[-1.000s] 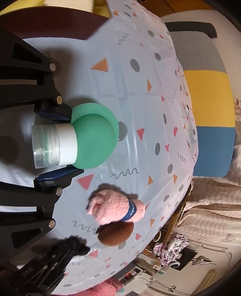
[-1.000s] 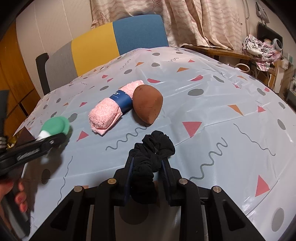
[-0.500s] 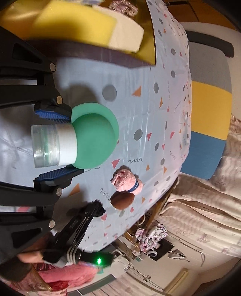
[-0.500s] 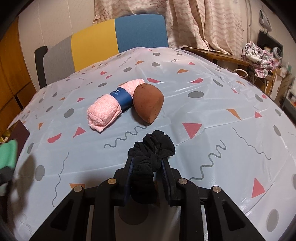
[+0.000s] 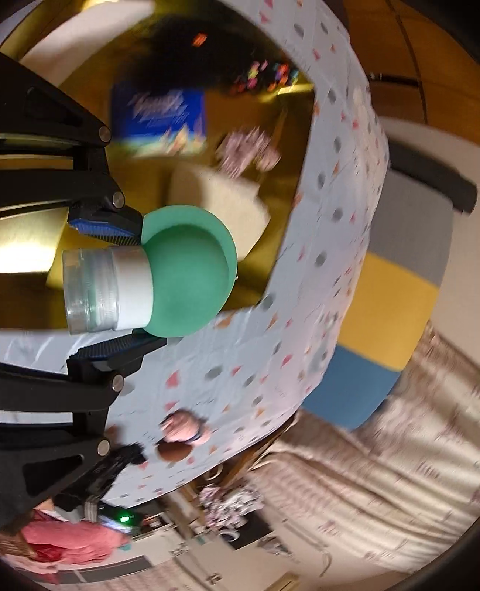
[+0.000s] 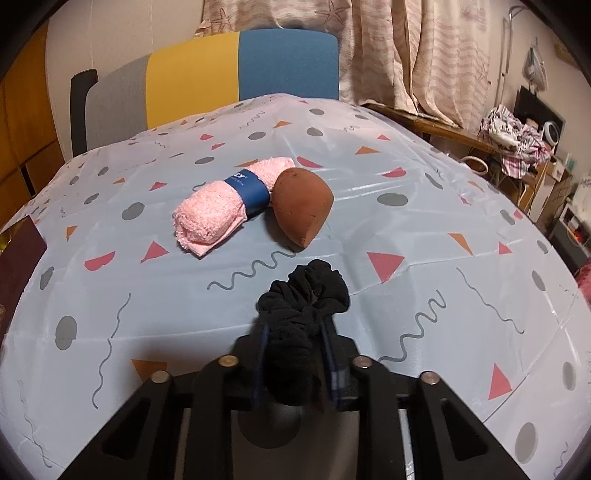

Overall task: Organize rigid objects
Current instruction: 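Carry the bottle into the gold tray and open the left tool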

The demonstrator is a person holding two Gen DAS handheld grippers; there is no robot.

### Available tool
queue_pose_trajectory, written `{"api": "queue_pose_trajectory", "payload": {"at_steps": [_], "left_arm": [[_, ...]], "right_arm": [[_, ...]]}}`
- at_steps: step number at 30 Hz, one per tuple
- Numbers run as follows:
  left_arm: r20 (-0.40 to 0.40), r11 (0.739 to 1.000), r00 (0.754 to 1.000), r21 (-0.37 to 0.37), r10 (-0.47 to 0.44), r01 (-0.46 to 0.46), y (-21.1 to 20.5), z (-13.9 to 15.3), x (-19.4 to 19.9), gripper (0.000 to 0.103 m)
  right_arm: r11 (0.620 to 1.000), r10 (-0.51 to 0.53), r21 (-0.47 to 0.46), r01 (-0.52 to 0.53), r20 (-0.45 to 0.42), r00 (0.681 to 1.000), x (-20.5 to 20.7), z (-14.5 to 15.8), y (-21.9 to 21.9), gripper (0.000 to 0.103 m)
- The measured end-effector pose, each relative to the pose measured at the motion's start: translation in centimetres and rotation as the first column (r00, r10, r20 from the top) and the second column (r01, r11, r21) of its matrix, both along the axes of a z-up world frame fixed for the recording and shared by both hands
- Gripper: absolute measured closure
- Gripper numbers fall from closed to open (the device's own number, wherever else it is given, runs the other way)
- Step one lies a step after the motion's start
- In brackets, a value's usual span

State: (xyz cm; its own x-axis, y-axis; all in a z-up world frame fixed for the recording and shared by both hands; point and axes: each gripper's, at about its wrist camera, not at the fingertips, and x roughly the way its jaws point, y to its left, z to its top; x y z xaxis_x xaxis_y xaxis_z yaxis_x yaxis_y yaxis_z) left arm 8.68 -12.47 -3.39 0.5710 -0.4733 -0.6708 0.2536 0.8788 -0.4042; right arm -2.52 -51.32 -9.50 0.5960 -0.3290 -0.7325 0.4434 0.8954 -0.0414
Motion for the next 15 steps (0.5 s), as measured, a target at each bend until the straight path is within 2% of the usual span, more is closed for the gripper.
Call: {"api": "queue_pose_trajectory", "payload": {"at_steps": [3,6,15], "left_arm": [[0.013,0.998,0.998,-0.005,0.066,-0.066,2.3,0.7,1.8,0.058],[-0.007,0.991,0.991,0.007,0.131,-0.131,4.5,0.6,4.2,0.057],[-0.114,0.971,0.964,0.054,0.24,-0.235,7.9,-2.1,9.9,0.053]], "right_arm": [[1.0,0.005,-0.023,-0.004,0.046,0.999,-0.7,0.8,0.4,0.081],[0.999,0.0,-0.041,0.003,0.089,0.996,-1.3,1.4,0.5,0.081],[0.999,-0.012,-0.039,0.015,0.055,0.998,-0.7,1.0,0.5,0.081]]}}
